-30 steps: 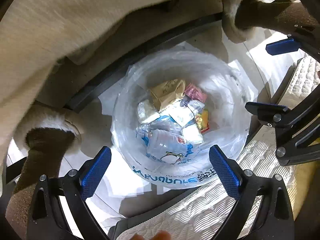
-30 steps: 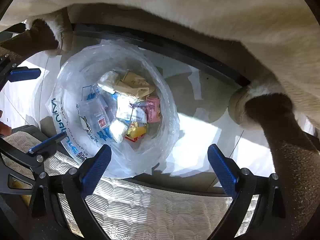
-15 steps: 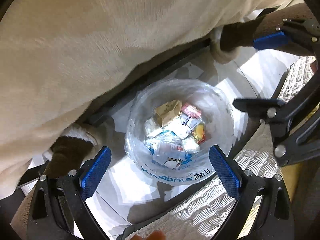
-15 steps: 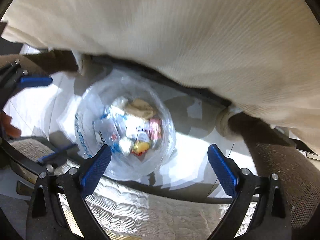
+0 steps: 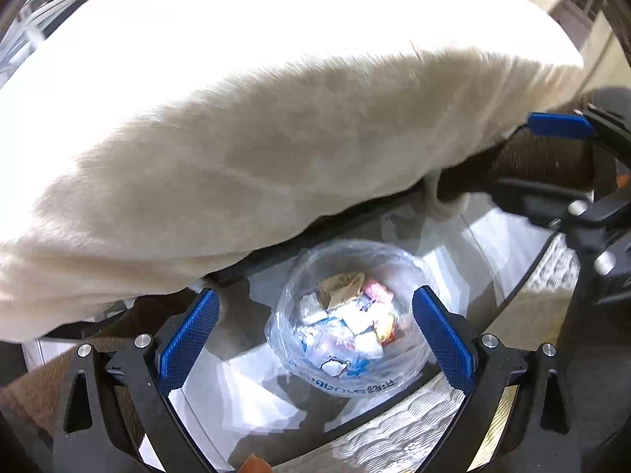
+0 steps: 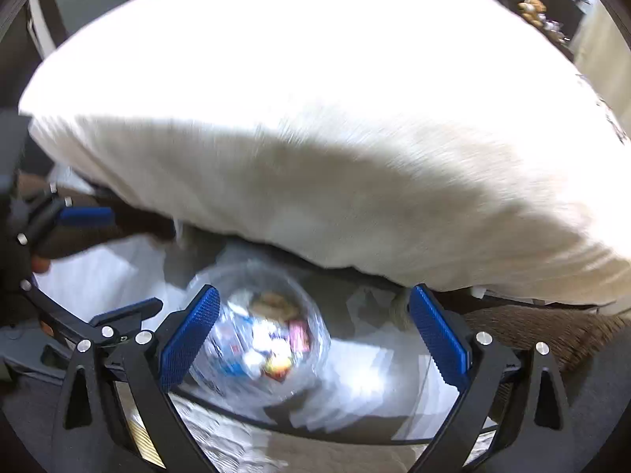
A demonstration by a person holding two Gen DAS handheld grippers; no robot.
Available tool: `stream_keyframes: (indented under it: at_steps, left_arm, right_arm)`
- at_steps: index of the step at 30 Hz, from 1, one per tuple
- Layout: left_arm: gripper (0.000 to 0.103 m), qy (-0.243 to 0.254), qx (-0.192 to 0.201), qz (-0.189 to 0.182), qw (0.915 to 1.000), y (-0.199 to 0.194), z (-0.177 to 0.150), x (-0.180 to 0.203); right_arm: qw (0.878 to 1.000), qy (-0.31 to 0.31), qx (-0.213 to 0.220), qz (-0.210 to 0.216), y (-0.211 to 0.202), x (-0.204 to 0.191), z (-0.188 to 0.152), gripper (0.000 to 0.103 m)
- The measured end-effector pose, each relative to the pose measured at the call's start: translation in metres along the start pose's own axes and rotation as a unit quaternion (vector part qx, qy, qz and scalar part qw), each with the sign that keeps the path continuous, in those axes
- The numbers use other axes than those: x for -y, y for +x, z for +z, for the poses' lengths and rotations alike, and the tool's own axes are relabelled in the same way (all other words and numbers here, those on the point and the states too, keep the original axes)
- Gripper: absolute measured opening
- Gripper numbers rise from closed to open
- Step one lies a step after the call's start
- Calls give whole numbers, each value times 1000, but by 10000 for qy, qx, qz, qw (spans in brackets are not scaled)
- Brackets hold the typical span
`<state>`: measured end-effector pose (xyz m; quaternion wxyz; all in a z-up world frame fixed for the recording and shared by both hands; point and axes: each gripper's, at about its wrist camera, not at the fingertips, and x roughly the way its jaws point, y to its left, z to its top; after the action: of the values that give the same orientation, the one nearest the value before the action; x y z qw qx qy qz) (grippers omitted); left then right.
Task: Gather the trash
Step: 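Raise both open tools back over the bed toward the pink box and brown packet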
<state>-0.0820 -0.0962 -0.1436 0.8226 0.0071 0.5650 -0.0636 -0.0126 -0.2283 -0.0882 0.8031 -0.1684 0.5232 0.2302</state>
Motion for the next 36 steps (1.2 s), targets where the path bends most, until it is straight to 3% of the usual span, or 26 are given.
stream_keyframes:
  at_steps: [5, 9, 13, 16, 27, 36]
  left_arm:
    - [97, -277, 452, -13, 9986, -23, 4, -7]
    - [97, -604, 1002, 129, 9930, -44, 14, -16]
    - [97, -752, 1437, 15, 9868, -64, 29, -25]
    - [97, -786, 1799, 196, 9803, -77, 40, -33]
    - [97, -836, 2158, -37, 9728, -94, 97, -72]
    - [97, -626, 2220, 132, 9729, -86, 151, -102]
  right_arm:
    - [9985, 305, 453, 33, -26, 13, 6, 95]
    - [9974, 268, 672, 54, -38, 16, 22, 96]
    - [9961, 215, 848, 61, -47, 22, 38, 96]
    - [9949, 229, 978, 90, -52, 24, 58, 96]
    - [9916, 92, 1283, 168, -39, 32, 127, 96]
    - [9909, -29, 1335, 150, -11, 40, 183, 96]
